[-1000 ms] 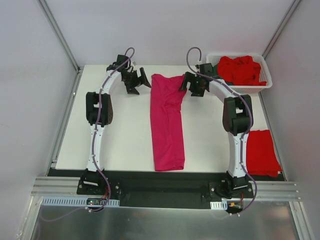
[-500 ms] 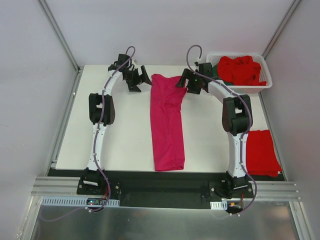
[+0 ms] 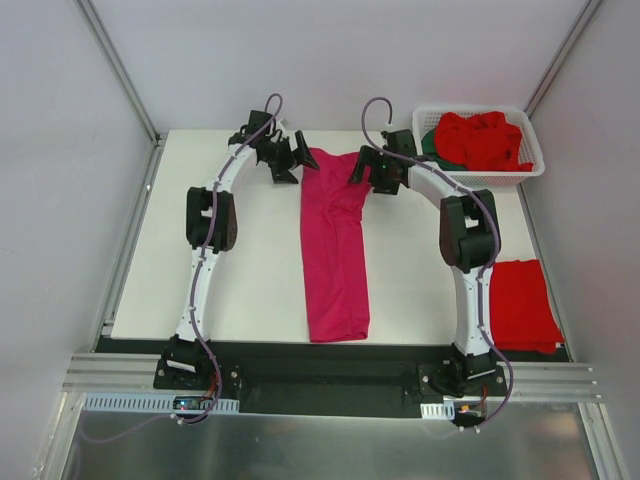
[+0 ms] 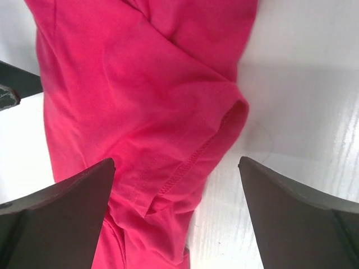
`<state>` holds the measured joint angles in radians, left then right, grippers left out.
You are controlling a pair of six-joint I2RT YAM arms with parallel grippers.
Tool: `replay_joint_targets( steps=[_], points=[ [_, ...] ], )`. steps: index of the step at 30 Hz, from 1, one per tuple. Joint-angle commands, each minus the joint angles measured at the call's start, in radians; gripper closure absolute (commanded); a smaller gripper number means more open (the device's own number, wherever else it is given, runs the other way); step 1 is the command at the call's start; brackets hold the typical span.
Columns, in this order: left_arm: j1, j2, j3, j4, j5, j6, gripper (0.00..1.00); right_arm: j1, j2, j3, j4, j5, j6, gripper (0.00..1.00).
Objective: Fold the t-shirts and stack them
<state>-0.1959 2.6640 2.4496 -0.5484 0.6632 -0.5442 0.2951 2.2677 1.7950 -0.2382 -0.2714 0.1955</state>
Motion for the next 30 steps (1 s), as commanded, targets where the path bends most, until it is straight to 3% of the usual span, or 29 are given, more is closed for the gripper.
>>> replay_joint_targets(
  steps=[1,11,24,30],
  points=[
    [-0.016,0.008,-0.032,0.039,0.032,-0.031,0.01,0.001,-0.037,-0.002,-0.024,0.049,-0.030,0.03],
    [-0.019,-0.027,-0.098,0.071,0.027,-0.020,0.03,0.003,-0.010,-0.071,0.193,-0.074,-0.002,0.10],
    [-0.023,-0.072,-0.184,0.119,0.030,0.006,0.05,0.018,-0.068,-0.121,0.234,0.164,-0.040,0.13],
    [-0.031,-0.099,-0.239,0.174,0.032,0.006,0.05,0.030,-0.096,-0.198,0.414,0.205,-0.074,0.13]
  ],
)
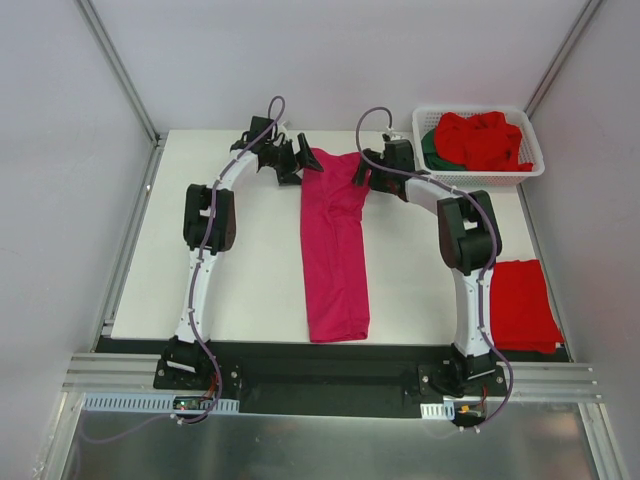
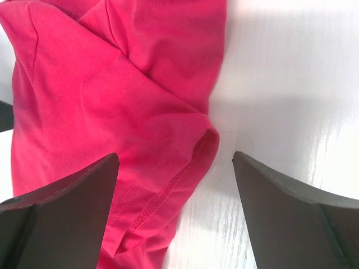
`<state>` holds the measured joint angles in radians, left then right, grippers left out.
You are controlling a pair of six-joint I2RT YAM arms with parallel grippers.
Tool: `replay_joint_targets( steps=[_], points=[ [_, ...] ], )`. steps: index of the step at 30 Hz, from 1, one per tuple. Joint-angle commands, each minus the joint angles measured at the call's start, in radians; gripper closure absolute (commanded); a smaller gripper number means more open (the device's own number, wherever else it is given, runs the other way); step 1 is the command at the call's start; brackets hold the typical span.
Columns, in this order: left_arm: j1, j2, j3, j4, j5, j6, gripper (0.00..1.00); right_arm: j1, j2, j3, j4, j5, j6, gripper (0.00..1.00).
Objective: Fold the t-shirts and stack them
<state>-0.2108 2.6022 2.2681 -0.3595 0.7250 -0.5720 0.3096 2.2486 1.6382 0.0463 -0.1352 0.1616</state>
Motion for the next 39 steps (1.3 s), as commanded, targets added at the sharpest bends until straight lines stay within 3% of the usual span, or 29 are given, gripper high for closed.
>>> replay_joint_targets(
  steps=[1,11,21,39],
  points=[
    [-0.016,-0.043,-0.077,-0.003,-0.032,0.031,0.05,0.016,-0.073,-0.038,0.144,0.068,-0.043,0.13],
    [-0.016,-0.062,-0.139,0.094,-0.030,0.000,0.06,0.013,0.035,0.169,0.101,0.010,-0.065,0.13],
    [-0.012,-0.067,-0.130,0.108,-0.067,0.006,0.06,0.003,0.072,0.212,0.052,0.057,-0.076,0.12],
    [-0.006,-0.051,-0.062,0.160,-0.127,0.009,0.07,0.010,0.209,0.505,-0.330,0.037,-0.085,0.11]
  ],
)
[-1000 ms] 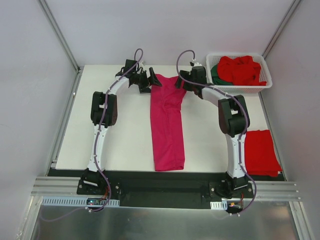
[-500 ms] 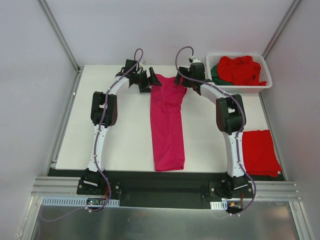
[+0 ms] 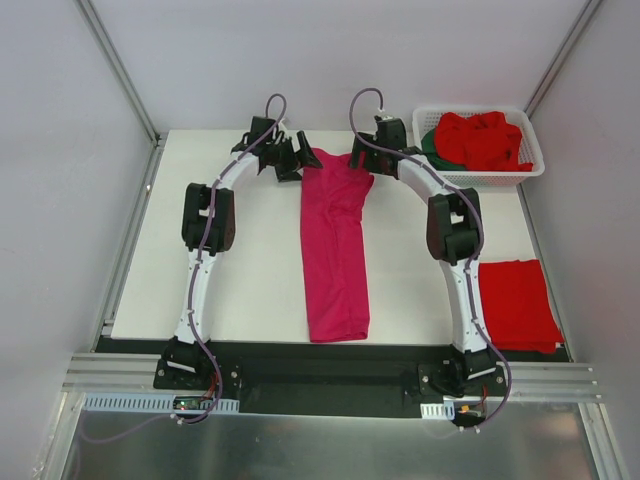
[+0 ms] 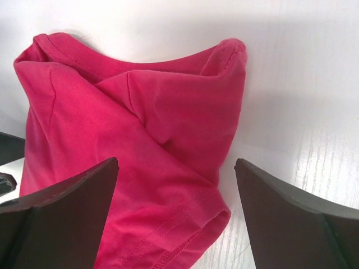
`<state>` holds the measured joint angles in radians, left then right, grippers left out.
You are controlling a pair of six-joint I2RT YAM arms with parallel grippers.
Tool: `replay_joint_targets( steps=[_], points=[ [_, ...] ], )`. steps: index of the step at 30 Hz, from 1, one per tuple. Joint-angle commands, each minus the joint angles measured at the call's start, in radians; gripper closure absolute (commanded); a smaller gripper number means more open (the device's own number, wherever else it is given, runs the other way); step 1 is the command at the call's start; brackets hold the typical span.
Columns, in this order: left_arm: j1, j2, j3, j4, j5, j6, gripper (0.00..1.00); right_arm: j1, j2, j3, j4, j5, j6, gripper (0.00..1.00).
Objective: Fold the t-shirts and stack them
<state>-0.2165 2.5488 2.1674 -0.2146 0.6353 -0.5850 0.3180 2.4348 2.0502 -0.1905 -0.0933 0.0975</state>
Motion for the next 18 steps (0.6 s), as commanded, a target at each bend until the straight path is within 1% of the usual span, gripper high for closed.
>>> replay_joint_targets(
  steps=[1,4,8,11,14,16,17,18],
  points=[
    [-0.001,-0.001,0.037,0.021,-0.045,0.027,0.07,0.001,0.026,0.100,-0.102,-0.008,-0.019,0.11],
    [0.000,0.002,0.040,0.040,-0.058,0.028,0.07,0.001,0.046,0.131,-0.104,-0.028,-0.016,0.12],
    [0.002,0.030,0.072,0.044,-0.039,0.013,0.09,0.001,0.078,0.182,-0.131,-0.071,-0.001,0.13],
    [0.003,0.045,0.078,0.044,-0.033,0.002,0.11,0.001,0.084,0.177,-0.141,-0.098,0.016,0.13],
    [0.003,0.050,0.081,0.046,-0.033,0.002,0.13,0.006,0.066,0.146,-0.133,-0.088,0.004,0.16],
    [0.003,0.054,0.083,0.050,-0.032,0.002,0.18,0.006,0.061,0.140,-0.127,-0.086,0.004,0.21],
    [0.005,0.054,0.085,0.052,-0.032,0.002,0.23,0.007,0.061,0.139,-0.127,-0.086,0.002,0.24],
    [0.003,0.053,0.083,0.055,-0.032,0.002,0.35,0.006,0.056,0.137,-0.121,-0.080,0.002,0.30]
  ],
)
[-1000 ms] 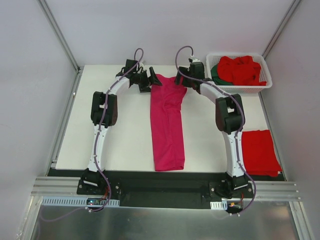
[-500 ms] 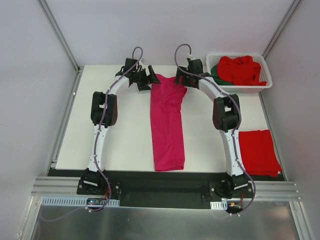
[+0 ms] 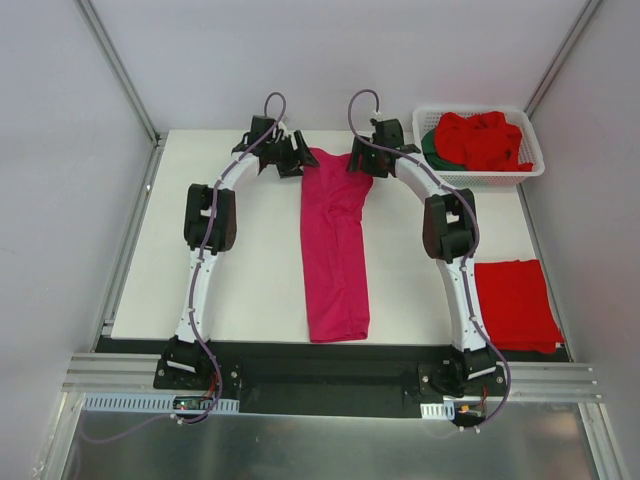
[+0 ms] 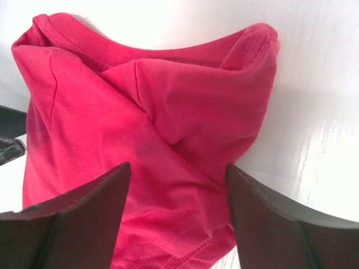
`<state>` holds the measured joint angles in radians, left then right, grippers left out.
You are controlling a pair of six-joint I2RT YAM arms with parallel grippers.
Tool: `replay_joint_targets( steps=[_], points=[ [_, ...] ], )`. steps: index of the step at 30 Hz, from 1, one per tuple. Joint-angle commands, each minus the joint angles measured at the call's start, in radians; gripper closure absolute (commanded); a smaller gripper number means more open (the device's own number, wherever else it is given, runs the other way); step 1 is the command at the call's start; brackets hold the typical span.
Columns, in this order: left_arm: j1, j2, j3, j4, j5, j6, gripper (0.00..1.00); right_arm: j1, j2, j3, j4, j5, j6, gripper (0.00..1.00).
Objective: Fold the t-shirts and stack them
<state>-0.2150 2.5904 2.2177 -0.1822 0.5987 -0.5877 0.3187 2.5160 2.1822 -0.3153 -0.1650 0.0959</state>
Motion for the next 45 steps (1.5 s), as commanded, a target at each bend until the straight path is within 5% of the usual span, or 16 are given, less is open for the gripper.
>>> replay_joint_targets(
  steps=[1,3,4,10,15,45],
  points=[
    [0.002,0.013,0.034,0.030,0.007,0.003,0.40,0.006,-0.028,-0.001,0.007,-0.004,0.001,0.33],
    [0.002,0.014,0.034,0.035,0.012,0.003,0.59,0.010,-0.032,-0.009,0.021,0.008,-0.008,0.42],
    [0.002,0.013,0.036,0.038,0.010,0.002,0.78,0.011,-0.037,-0.010,0.022,0.012,-0.012,0.46],
    [0.002,0.014,0.030,0.050,0.021,0.002,1.00,0.020,-0.039,-0.004,0.021,0.041,-0.027,0.83],
    [0.000,0.005,0.007,0.078,0.018,0.005,1.00,0.029,-0.043,0.004,0.008,0.077,-0.050,0.99],
    [0.009,0.027,0.043,0.125,0.130,-0.041,0.88,0.042,-0.123,0.024,0.085,0.321,-0.239,0.99]
  ],
)
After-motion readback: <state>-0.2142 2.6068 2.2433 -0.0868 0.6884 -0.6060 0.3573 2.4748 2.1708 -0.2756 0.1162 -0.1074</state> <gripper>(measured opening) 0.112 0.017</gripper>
